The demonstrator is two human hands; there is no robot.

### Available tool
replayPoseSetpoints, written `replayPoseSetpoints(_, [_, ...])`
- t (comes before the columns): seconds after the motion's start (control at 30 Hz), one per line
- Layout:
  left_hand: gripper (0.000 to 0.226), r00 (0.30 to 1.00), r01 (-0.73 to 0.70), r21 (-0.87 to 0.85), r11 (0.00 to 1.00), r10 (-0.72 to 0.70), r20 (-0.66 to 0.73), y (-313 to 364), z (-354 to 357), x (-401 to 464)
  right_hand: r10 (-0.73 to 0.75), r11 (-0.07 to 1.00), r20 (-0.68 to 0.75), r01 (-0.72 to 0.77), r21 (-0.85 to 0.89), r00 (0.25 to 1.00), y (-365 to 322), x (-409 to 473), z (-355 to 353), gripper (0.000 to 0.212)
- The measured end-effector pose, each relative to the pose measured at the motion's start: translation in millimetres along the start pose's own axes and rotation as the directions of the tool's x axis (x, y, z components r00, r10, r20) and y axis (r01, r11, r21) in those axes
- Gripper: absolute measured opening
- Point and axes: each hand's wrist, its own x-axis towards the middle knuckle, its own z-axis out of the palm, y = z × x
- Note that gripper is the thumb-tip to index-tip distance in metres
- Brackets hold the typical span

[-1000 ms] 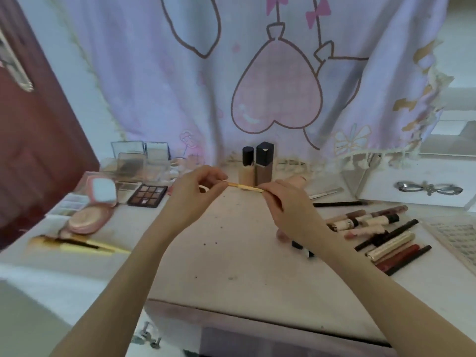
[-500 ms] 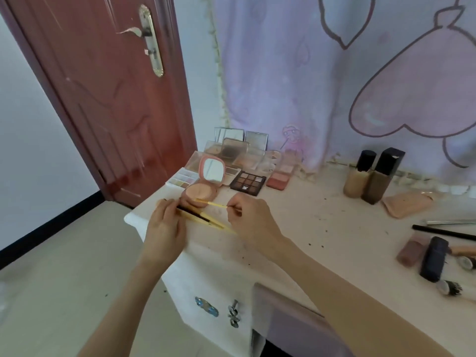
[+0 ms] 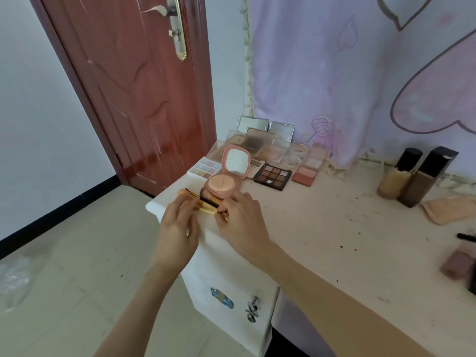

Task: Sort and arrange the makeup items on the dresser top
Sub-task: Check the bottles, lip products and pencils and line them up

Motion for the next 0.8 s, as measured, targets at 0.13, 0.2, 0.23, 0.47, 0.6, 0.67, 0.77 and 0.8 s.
replayPoseSetpoints(0.13, [0.050,0.998,-0.043,0.101,0.994,0.038,0.052,-5.1,0.9,-2.3,-0.058,0.998,-0.005,0.058,0.019,0.998,9.1,-6.5,-0.3,0.020])
replayPoseSetpoints(0.2, [0.058,0.997,-0.035,0.138,0.990,0.024,0.079,-4.4,3.0,-4.8,-0.082,0.997,-0.012,0.082,-0.005,0.997,14.5,-8.3,-1.6,0.019])
replayPoseSetpoints(0.23, [0.061,0.996,-0.030,0.160,0.987,0.016,0.092,-3.8,4.2,-5.6,-0.087,0.996,-0.015,0.087,-0.009,0.996,17.0,-8.5,-2.2,0.018])
replayPoseSetpoints(0.47, [0.041,0.988,-0.149,0.139,0.979,0.144,0.046,10.3,-3.6,-15.2,-0.075,0.997,0.014,0.075,0.018,0.997,21.7,-4.4,-5.3,0.016])
replayPoseSetpoints(0.6, [0.046,0.986,-0.148,0.188,0.971,0.130,0.106,10.6,-2.0,-17.2,-0.077,0.997,0.022,0.077,0.003,0.997,22.3,-3.8,-6.5,0.018])
replayPoseSetpoints(0.67, [0.048,0.985,-0.137,0.199,0.970,0.112,0.133,12.0,-3.3,-17.9,-0.063,0.997,0.019,0.063,0.033,0.998,22.9,-5.2,-7.5,0.020])
replayPoseSetpoints(0.77, [0.051,0.982,-0.110,0.196,0.974,0.077,0.170,14.2,-5.9,-18.2,-0.063,0.996,0.037,0.060,0.064,0.997,25.5,-9.8,-13.5,0.023])
replayPoseSetpoints(0.8, [0.051,0.982,-0.106,0.193,0.975,0.072,0.176,15.1,-6.8,-18.7,-0.061,0.995,0.040,0.058,0.076,0.997,27.0,-11.6,-17.4,0.023])
